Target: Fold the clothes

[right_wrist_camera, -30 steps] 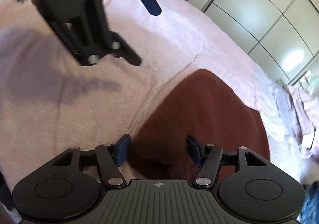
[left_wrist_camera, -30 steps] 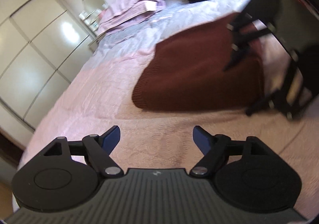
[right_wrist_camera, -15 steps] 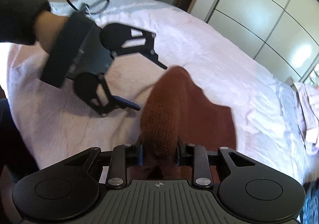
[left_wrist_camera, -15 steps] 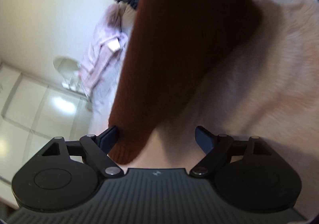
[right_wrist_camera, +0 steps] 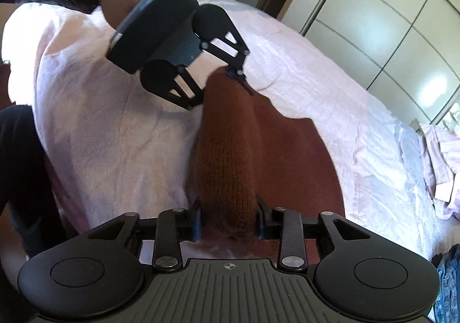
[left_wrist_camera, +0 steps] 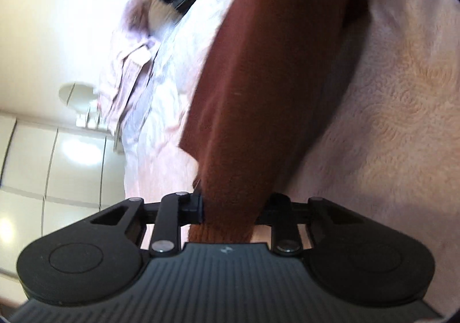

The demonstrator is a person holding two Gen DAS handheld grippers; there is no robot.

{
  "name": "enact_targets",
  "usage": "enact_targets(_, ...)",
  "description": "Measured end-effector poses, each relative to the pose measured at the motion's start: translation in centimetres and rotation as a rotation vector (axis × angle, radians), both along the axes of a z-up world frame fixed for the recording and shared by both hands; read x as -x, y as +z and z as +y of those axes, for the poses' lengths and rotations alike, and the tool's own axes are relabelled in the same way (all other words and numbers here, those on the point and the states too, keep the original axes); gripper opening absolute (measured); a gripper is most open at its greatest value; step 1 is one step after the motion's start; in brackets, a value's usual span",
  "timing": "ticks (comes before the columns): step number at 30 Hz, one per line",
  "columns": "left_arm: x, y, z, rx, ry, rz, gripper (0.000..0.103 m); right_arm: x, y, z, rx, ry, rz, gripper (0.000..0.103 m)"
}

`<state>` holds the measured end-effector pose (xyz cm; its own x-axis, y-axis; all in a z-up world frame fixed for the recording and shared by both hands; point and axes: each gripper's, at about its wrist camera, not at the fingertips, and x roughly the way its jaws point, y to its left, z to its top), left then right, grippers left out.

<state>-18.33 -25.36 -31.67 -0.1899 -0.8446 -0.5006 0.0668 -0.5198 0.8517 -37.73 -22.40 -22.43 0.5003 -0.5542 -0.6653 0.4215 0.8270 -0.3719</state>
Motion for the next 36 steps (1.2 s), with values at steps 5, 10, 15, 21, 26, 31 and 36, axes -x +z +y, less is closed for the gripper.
enact_targets(5, -1.8, 4.0, -2.1, 0.029, 0.098, 0.073, 0.022, -2.5, -0.7, -1.1, 0.055, 0.032, 0.031, 0.030)
enact_targets(10, -5.4, 9.4, -5.9, 0.144, 0.250, 0.174, 0.022, -4.6, 5.3, -8.4, 0.227, 0.098, 0.019, 0.028)
enact_targets(15, -8.3, 13.6, -4.5, 0.228, 0.371, 0.242, 0.022, -8.2, 10.9, -14.0, 0.398, 0.227, -0.054, 0.028)
enact_targets(21, -7.9, 8.8, 5.8, 0.028, 0.375, 0.206, 0.024, -7.8, 8.0, -8.4, 0.398, 0.407, -0.050, 0.028)
enact_targets(26, -6.6, -0.2, 12.5, -0.156, 0.380, 0.121, 0.032, -5.2, -0.7, -1.3, 0.211, 0.488, 0.029, 0.029)
enact_targets(31, -8.0, 0.1, 16.2, -0.165, 0.398, 0.158, 0.039, -2.7, -3.9, 2.2, 0.181, 0.458, 0.040, 0.043)
enact_targets(36, -12.0, 4.0, 17.2, -0.245, 0.487, 0.346, 0.040, 0.3, 0.5, -1.1, -0.074, 0.258, -0.259, 0.048)
